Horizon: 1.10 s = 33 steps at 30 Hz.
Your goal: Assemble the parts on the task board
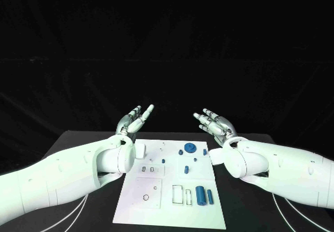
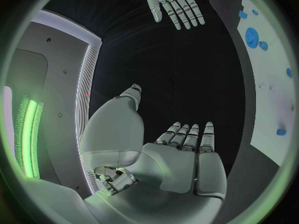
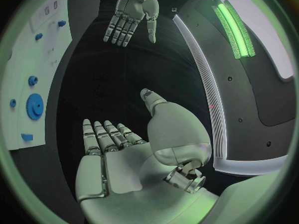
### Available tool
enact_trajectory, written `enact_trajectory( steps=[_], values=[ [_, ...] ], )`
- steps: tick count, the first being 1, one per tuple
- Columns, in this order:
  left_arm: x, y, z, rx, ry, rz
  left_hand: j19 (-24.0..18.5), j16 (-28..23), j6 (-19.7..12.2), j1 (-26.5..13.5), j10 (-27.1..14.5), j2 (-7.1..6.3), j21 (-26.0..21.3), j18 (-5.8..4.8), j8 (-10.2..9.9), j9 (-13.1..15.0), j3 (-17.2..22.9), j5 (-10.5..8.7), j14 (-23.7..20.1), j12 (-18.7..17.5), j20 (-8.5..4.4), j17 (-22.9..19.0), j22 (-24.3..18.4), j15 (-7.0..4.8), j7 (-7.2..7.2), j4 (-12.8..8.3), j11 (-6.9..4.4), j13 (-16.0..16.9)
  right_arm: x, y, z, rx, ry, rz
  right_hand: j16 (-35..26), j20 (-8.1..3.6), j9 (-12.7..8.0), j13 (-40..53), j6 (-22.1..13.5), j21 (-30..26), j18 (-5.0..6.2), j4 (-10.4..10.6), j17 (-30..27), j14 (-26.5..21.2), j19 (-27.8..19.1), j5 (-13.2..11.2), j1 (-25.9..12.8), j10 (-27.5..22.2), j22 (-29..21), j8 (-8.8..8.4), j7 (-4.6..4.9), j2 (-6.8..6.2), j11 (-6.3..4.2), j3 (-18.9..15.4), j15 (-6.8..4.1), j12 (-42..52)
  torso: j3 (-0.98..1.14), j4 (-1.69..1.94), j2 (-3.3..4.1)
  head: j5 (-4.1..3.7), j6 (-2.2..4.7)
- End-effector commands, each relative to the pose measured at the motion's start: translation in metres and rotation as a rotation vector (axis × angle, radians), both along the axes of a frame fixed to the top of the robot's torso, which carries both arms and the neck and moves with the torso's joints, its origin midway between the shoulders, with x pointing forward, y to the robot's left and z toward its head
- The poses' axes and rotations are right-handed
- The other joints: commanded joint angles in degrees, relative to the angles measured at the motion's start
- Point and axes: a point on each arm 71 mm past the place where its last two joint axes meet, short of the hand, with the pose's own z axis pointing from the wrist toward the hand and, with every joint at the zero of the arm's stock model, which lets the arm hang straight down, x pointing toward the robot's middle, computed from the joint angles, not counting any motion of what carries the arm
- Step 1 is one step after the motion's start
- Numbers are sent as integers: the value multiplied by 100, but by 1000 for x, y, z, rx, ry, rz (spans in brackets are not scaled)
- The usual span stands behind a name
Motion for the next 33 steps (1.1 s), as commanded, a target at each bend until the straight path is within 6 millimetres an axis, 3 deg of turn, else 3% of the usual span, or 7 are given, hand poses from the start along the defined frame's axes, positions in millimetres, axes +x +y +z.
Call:
enact_trajectory(
  steps=[1, 8, 11, 18, 22, 27, 33],
  values=[
    [0, -5, -1, -38, 33, -55, 20, 32, 73, 242, 20, -37, 37, 144, 26, 12, 17, 41, 9, 41, 78, 12, 12, 70, 156, 69, 61, 9, -1, 12, -2, -8, 53, 198, 57, 89, 34, 32, 247, 82, 87, -107, 29, 190, 89, 69, 386, 244, 38, 64, 965, 3, 65, 97, 90, 68, -1, 0, 0, 0, -1],
    [0, -5, -1, -38, 33, -55, -17, 74, 296, 388, 221, 31, 45, 230, 71, 45, 75, 25, 203, 82, 174, 44, 13, 143, 298, 66, 213, 42, 1, 14, -1, -27, 71, 257, 244, 96, 146, 136, 1149, 309, 111, -423, 133, 1244, 499, 42, 777, 1359, 154, 257, 966, -60, 63, 203, 54, 263, -1, 0, 0, 0, -1],
    [-5, 15, 2, -41, 24, -65, 106, 155, 647, 569, 576, 61, 104, 280, 148, 92, 121, 10, 567, 160, 263, 96, 50, 205, 421, 54, 347, 91, 8, -6, 21, -262, -180, 234, 336, 90, 185, 172, 1595, 429, 161, -539, 166, 1824, 721, 18, 922, 1999, 211, 341, 958, -101, 18, 231, -8, 361, 2, -1, 101, -77, -15],
    [-8, 24, 8, -43, 20, -71, 502, 259, 1395, 1574, 1389, 37, 324, 217, 264, 150, -325, 7, 1378, 248, 369, 156, 159, 370, 537, 55, 506, 146, 11, -11, 30, -348, -247, 240, 345, 89, 206, 187, 2331, 540, 243, -655, 184, 2589, 869, -6, 1045, 2834, 246, 410, 919, -117, -54, 303, -91, 371, 2, 18, 199, -107, 8],
    [-12, 26, 16, -30, -6, -92, 1197, 393, 2029, 1846, 2157, 207, 668, 113, 380, 206, -213, -25, 2163, 360, 373, 217, 327, 454, 614, 35, 620, 205, 13, -13, 38, -409, -285, 237, 360, 87, 220, 219, 2843, 724, 320, -793, 217, 3191, 1218, -51, 1156, 3488, 321, 445, 884, -162, -109, 382, -165, 390, 12, 26, 291, -105, 40],
    [-18, 26, 27, -25, -32, -120, 2784, 619, 2982, 1948, 3532, 380, 1452, -131, 525, 262, -126, -54, 3703, 519, 364, 310, 665, 473, 696, 5, 756, 272, 19, -15, 48, -532, -315, 250, 479, 73, 276, 240, 4036, 1424, 532, -1058, 264, 4311, 2707, -205, 1329, 4360, 613, 553, 767, -326, -269, 489, -362, 464, 3, 57, 425, -154, 38],
    [-26, 25, 40, -32, -44, -146, 3274, 809, 3853, 2041, 4571, 476, 1753, 25, 635, 303, -115, -63, 4562, 667, 334, 383, 751, 290, 700, -60, 612, 328, 23, -15, 54, -748, -349, 301, 678, -67, 285, 250, 4617, 1785, 629, -1185, 296, 5183, 3430, -120, 1351, 4953, 721, 593, 593, -510, -478, 509, -619, 518, -8, 112, 590, -209, 26]
  ],
)
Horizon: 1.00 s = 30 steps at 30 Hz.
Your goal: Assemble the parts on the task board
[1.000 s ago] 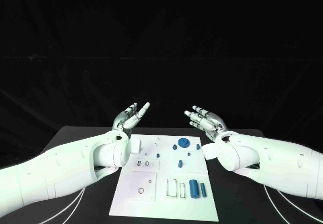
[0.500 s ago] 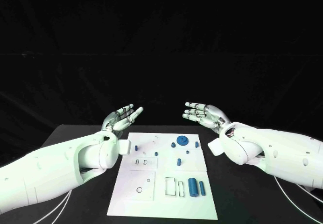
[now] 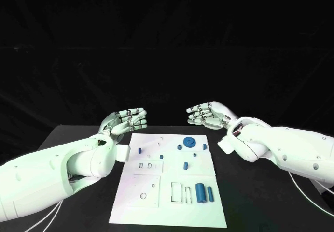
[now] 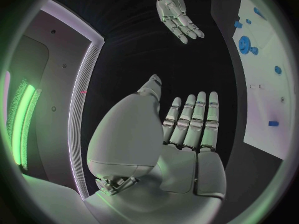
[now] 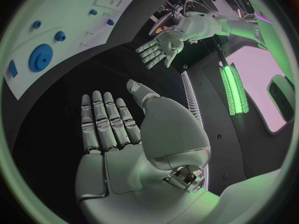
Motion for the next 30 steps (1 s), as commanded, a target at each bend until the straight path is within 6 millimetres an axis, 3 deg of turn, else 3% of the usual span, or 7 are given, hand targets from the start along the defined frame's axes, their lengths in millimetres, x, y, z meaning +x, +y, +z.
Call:
enact_trajectory(
  steps=[1, 4, 8, 16, 20, 25, 30],
  values=[
    [-6, -4, 8, -3, -20, -48, 191, 104, 422, 32, 265, 92, 128, 130, 87, 27, 15, -28, 304, 76, -10, 40, 42, -83, 344, -50, -65, 23, 1, 3, 0, -270, -66, 41, 252, -176, 37, 33, 1018, 596, 226, -227, 68, 1326, 1207, 54, 112, 1004, 211, 107, 204, -218, -271, 65, -333, 111, -14, 58, 180, -64, -8],
    [-12, -5, 14, -8, -19, -65, 325, 137, 558, 33, 407, 106, 232, 213, 90, 19, -9, -29, 474, 83, -11, 62, 77, -118, 376, -76, -74, 21, -1, 8, 4, -412, -133, 60, 404, -387, 60, 56, 1364, 830, 222, -288, 153, 1899, 1605, 366, 107, 1520, 306, 208, 25, -346, -449, 179, -561, 189, -24, 91, 273, -108, 5],
    [-20, -7, 19, -16, -18, -87, 393, 148, 622, 29, 486, 119, 295, 259, 86, 13, -25, -29, 560, 79, -11, 74, 98, -136, 375, -91, -82, 20, -3, 16, 7, -555, -203, 75, 512, -558, 63, 60, 1561, 1051, 218, -253, 277, 2380, 1942, 314, 8, 1845, 408, 226, -62, -494, -588, 209, -718, 156, -31, 128, 376, -144, 27],
    [-30, -14, 29, -30, -29, -119, 673, 166, 675, 32, 545, 130, 568, 373, 27, -5, -59, -27, 708, 4, -35, 106, 213, -168, 359, -130, -100, 6, -4, 26, 9, -796, -298, 69, 1226, -992, 65, 155, 1698, 1743, 213, -67, 898, 3743, 2985, 426, -142, 2166, 757, 147, -328, -813, -841, 30, -1122, 56, -72, 262, 569, -280, 33],
    [-31, -14, 34, -21, -51, -130, 689, 165, 678, 41, 549, 133, 589, 376, 22, -5, -57, -25, 714, -3, -39, 109, 223, -170, 358, -138, -101, 6, -3, 31, 8, -839, -316, 73, 1796, -1075, 71, 139, 1746, 2032, 194, 5, 1350, 3781, 3189, 911, -92, 1855, 951, 104, -312, -900, -818, -8, -1133, -81, -82, 296, 636, -304, 56],
    [-33, -16, 38, -16, -65, -140, 694, 165, 679, 44, 550, 133, 596, 376, 21, -5, -56, -25, 715, -5, -40, 109, 226, -170, 357, -140, -102, 6, -3, 38, 7, -866, -329, 83, 2885, -1117, 101, 199, 1813, 2445, 195, 181, 2171, 3774, 3323, 905, -42, 1663, 1269, 57, -340, -919, -827, -112, -1155, -53, -95, 332, 695, -348, 70],
    [-34, -17, 40, -21, -65, -146, 700, 165, 681, 45, 552, 134, 603, 377, 20, -5, -56, -26, 717, -6, -41, 110, 229, -171, 357, -141, -102, 6, -2, 40, 5, -885, -324, 89, 4664, -1111, 130, 273, 1829, 3302, 79, 317, 3914, 3750, 3563, 913, 37, 1557, 2260, -1, -352, -941, -804, -171, -1170, 14, -114, 365, 725, -387, 78]
  ],
)
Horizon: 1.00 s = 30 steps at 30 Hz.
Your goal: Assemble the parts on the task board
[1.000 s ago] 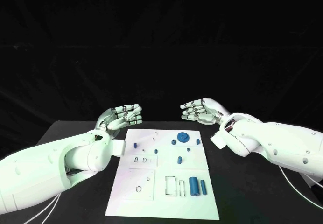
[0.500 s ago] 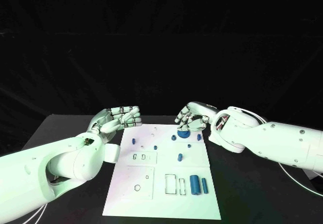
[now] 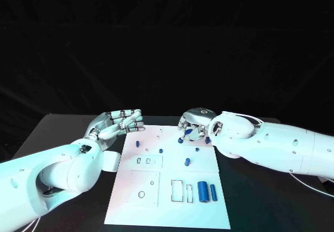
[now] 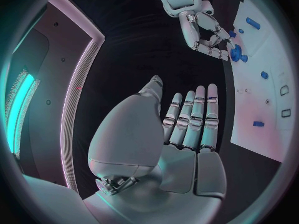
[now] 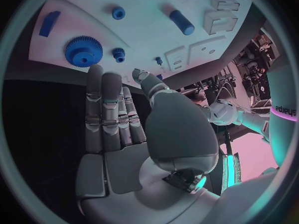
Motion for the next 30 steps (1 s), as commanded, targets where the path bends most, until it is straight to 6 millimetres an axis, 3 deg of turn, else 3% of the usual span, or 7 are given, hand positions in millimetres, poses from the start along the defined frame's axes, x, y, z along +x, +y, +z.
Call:
enact_trajectory(
  steps=[1, 6, 9, 15, 30],
  values=[
    [-2, -4, 4, -6, -16, -32, 37, 14, 44, 1, 51, 42, 22, 61, -36, -7, 11, -26, 25, -38, 10, 9, 7, -1, 200, -32, -8, -6, 2, 0, -3, -88, -8, -11, 757, 0, 14, 33, 29, 543, -126, 75, 752, 215, 167, 28, 82, -77, 665, -40, -7, 11, 12, -4, -18, 44, -26, 52, 54, -40, 8],
    [-4, -4, 6, -16, -9, -33, 37, 14, 44, 1, 51, 42, 22, 61, -36, -7, 11, -26, 25, -38, 10, 9, 7, -1, 200, -32, -8, -6, 3, 0, -6, -110, 3, -13, 1677, 19, 35, 77, 25, 1320, -241, 175, 1685, 197, 382, 49, 157, -172, 1660, -90, -5, 2, 24, -18, -2, 82, -41, 90, 89, -73, 13],
    [-5, -3, 8, -19, -8, -34, 41, 13, 47, -1, 53, 42, 29, 62, -36, -7, 9, -27, 26, -39, 9, 10, 10, -2, 201, -31, -9, -6, 4, 1, -8, -121, 11, -16, 1947, 24, 43, 90, 26, 1569, -279, 205, 1966, 201, 455, 62, 186, -200, 1987, -105, -4, -2, 23, -14, 9, 95, -51, 105, 108, -80, 16],
    [-6, -2, 10, -24, -5, -34, 41, 13, 47, -1, 53, 42, 29, 62, -36, -7, 9, -27, 26, -39, 9, 10, 10, -2, 201, -31, -9, -6, 5, 0, -12, -138, 26, -19, 2271, 37, 58, 108, 45, 1893, -330, 257, 2296, 204, 546, 87, 217, -227, 2419, -117, 6, 1, 34, 3, 20, 116, -60, 143, 146, -111, 13],
    [-5, 0, 11, -23, -3, -30, 48, 11, 50, -10, 57, 43, 40, 62, -38, -7, 6, -29, 26, -42, 8, 11, 15, -1, 203, -26, -9, -5, 5, -1, -15, -144, 40, -14, 2823, 44, 105, 124, 204, 2613, -464, 323, 2891, 255, 853, 113, 305, -32, 3401, -83, 29, 59, 22, 229, 19, 201, -64, 180, 218, -146, 48]
  ],
)
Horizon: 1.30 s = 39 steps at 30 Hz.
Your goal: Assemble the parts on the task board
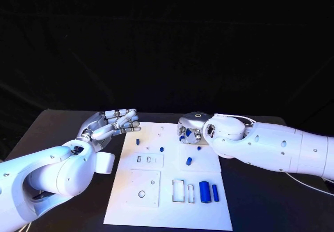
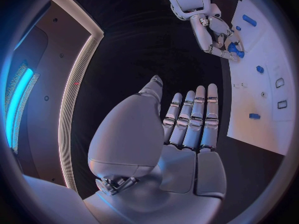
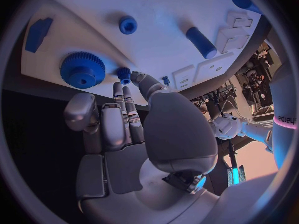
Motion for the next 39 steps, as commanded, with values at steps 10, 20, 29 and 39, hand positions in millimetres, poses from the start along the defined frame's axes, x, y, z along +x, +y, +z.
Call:
enact_trajectory(
  steps=[10, 20, 29, 39],
  values=[
    [0, 0, 2, -9, 3, -18, 50, 10, 52, -15, 40, 45, 38, 62, -39, -8, 4, -29, 26, -19, 7, 8, 8, -1, 205, -24, 10, -6, 1, -3, -3, -36, 18, -7, 233, 1, 42, -22, 167, 245, -132, 0, 240, 265, 94, -10, 117, 166, 328, 35, 1, 42, -27, 273, 10, 19, -8, 34, 70, -34, 39],
    [0, 1, 2, -8, 5, -16, 53, 8, 52, -21, 40, 51, 46, 61, -43, -8, 3, -29, 25, -23, 6, 8, 12, 0, 208, -19, 12, -7, 0, -5, -3, -40, 20, -8, 278, 3, 52, -39, 190, 288, -138, -6, 283, 263, 94, -16, 132, 179, 388, 37, 4, 26, -26, 342, 12, -2, -15, 60, 97, -61, 43],
    [1, 1, 1, -7, 6, -16, 53, 7, 51, -21, 39, 54, 49, 61, -44, -8, 4, -29, 25, -25, 6, 9, 13, 0, 209, -19, 12, -7, -2, -2, 3, 24, -44, 11, 458, -42, 145, -21, 430, 557, -190, -123, 503, 291, 221, -199, 340, 468, 772, 147, -68, 137, -110, 646, -54, 60, -24, 88, 113, -82, 70],
    [2, 2, 1, -6, 7, -12, 54, 4, 49, -19, 36, 62, 56, 60, -49, -9, 7, -30, 23, -31, 5, 9, 16, 2, 211, -20, 14, -8, -2, 5, 17, 116, -142, 10, 514, -58, 198, -40, 426, 634, -200, -207, 544, 284, 200, -268, 374, 487, 875, 130, -50, 109, -100, 859, -49, -19, -41, 110, 127, -111, 151]
  ],
)
